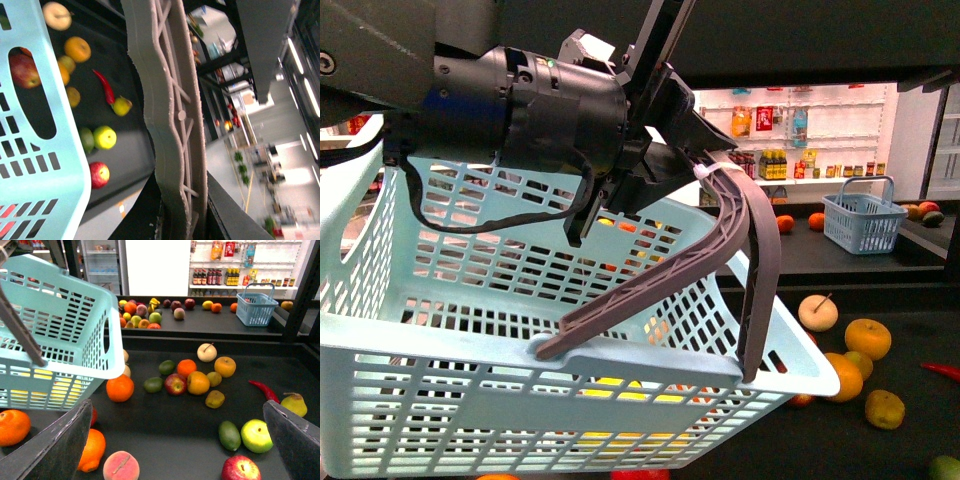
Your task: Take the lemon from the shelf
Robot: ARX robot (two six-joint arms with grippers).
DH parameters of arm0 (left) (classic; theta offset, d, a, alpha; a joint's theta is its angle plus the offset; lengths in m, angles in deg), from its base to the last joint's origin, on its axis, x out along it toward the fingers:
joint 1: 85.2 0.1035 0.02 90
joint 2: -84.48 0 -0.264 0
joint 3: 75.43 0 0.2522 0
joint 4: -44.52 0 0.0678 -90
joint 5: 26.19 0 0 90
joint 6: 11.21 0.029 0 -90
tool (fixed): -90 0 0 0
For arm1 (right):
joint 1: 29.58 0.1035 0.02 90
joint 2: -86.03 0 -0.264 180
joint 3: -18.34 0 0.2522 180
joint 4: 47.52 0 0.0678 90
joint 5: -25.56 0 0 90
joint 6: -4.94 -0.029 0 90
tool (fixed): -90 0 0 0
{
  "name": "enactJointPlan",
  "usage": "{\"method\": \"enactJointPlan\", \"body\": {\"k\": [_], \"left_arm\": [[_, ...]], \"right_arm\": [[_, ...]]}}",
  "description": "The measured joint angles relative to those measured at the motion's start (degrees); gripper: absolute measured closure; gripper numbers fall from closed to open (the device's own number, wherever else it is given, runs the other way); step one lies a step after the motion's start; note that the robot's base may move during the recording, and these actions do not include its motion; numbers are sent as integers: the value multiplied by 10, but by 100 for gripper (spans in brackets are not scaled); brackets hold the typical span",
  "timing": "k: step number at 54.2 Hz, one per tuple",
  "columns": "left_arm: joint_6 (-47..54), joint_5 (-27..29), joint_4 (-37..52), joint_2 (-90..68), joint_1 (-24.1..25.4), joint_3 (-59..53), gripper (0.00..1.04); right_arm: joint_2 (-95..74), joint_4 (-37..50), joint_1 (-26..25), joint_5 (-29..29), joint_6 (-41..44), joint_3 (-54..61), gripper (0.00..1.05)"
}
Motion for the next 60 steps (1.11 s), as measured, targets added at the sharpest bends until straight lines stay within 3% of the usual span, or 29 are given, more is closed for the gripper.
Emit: {"method": "enactJointPlan", "body": {"k": [5,11,34,48,60], "left_arm": [[-41,60,20,0,2,-2,93],[-70,84,49,0,19,-3,93],[-262,258,313,-1,196,-44,93],[-326,273,381,-26,290,-44,93],[-358,240,423,-59,360,-48,93]], "right_arm": [[0,0,0,0,0,0,2],[0,0,0,0,0,0,2],[0,0,0,0,-1,0,2],[0,0,0,0,-1,0,2],[0,0,0,0,-1,0,2]]}}
